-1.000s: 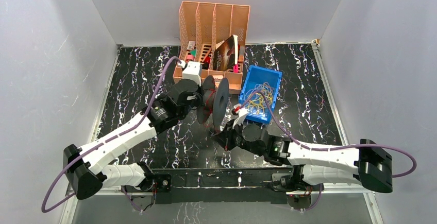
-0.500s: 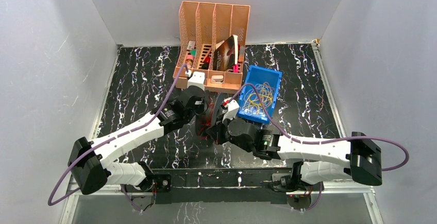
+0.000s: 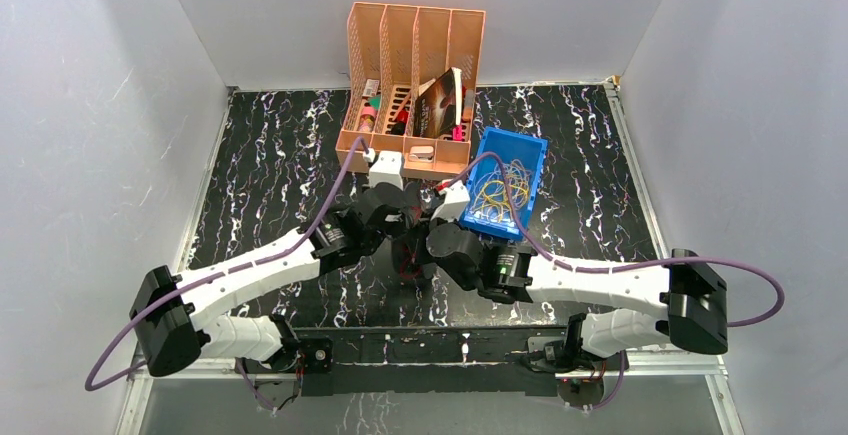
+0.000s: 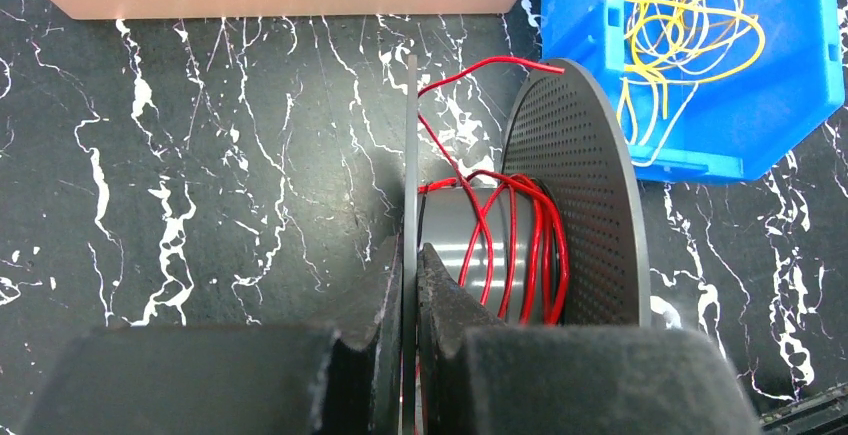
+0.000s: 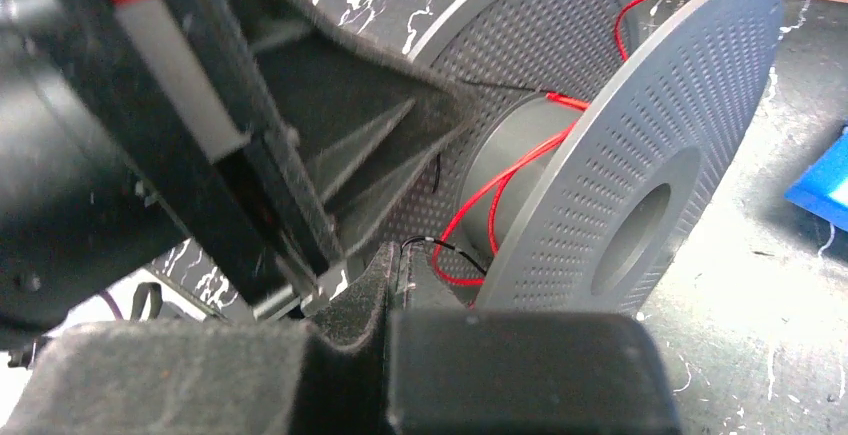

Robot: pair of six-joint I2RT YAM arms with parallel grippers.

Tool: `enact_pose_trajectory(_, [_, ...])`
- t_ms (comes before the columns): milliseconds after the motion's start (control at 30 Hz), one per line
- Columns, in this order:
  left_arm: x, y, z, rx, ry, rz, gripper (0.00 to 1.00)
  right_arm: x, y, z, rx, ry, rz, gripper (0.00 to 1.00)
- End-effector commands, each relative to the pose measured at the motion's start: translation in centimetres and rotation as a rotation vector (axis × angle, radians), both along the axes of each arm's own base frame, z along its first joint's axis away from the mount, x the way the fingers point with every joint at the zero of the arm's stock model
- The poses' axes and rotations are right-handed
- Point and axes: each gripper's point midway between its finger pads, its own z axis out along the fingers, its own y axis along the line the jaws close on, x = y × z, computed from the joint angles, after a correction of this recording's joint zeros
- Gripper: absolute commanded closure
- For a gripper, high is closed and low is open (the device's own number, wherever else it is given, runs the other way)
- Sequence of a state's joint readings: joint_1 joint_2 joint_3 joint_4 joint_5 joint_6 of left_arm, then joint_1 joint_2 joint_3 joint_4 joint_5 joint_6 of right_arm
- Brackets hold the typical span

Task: Wrap the cables

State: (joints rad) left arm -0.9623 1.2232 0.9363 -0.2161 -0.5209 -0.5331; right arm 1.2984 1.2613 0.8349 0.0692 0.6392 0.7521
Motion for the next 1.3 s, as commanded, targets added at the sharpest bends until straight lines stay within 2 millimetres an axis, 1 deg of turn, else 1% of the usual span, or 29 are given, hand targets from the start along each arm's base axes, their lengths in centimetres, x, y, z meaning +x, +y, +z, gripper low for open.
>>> enact_pose_trajectory(0, [-0.9, 0.1, -0.1, 0.001, -0.019, 0.023, 1.00, 1.7, -0.1, 4.1, 0.116, -0.015, -0.146, 1.00])
enact_pose_trajectory(133, [-1.6, 0.4, 0.0, 0.003, -0.047, 0.045, 1.00, 2.4, -1.0, 4.3, 0.134, 0.002, -0.231, 1.00])
enact_pose_trajectory(300, [-2.6, 0.2, -0.3, 0.009, -0.059, 0.031, 1.00, 3.2, -2.1, 4.4, 0.114, -0.002, -0.317, 1.00])
enact_pose_trajectory(467, [-3.4, 0.0, -0.6, 0.032, -0.063, -0.024, 1.00, 3.5, -2.8, 4.5, 0.092, -0.003, -0.356, 1.00])
enact_pose_trajectory(600, [-4.0, 0.1, -1.0, 0.046, -0.062, -0.053, 1.00, 3.6, -3.6, 4.2, 0.090, 0.000, -0.381, 1.00])
enact_pose_trajectory(767, [-4.4, 0.3, -1.4, 0.073, -0.068, -0.088, 1.00, 3.8, -4.3, 4.2, 0.099, 0.006, -0.412, 0.96])
enact_pose_trajectory(933, [-4.6, 0.3, -1.7, 0.087, -0.070, -0.102, 1.00, 3.9, -4.7, 4.7, 0.113, 0.006, -0.429, 0.92])
enact_pose_trajectory(1067, [-4.8, 0.3, -2.1, 0.099, -0.070, -0.103, 1.00, 4.0, -5.0, 4.6, 0.120, 0.013, -0.445, 0.90])
enact_pose_trajectory(1167, [-5.0, 0.4, -2.4, 0.104, -0.067, -0.102, 1.00, 4.0, -5.2, 4.4, 0.120, 0.018, -0.457, 0.86])
enact_pose_trajectory(1267, [-5.1, 0.5, -2.5, 0.102, -0.066, -0.101, 1.00, 4.0, -5.4, 4.3, 0.118, 0.020, -0.462, 0.86])
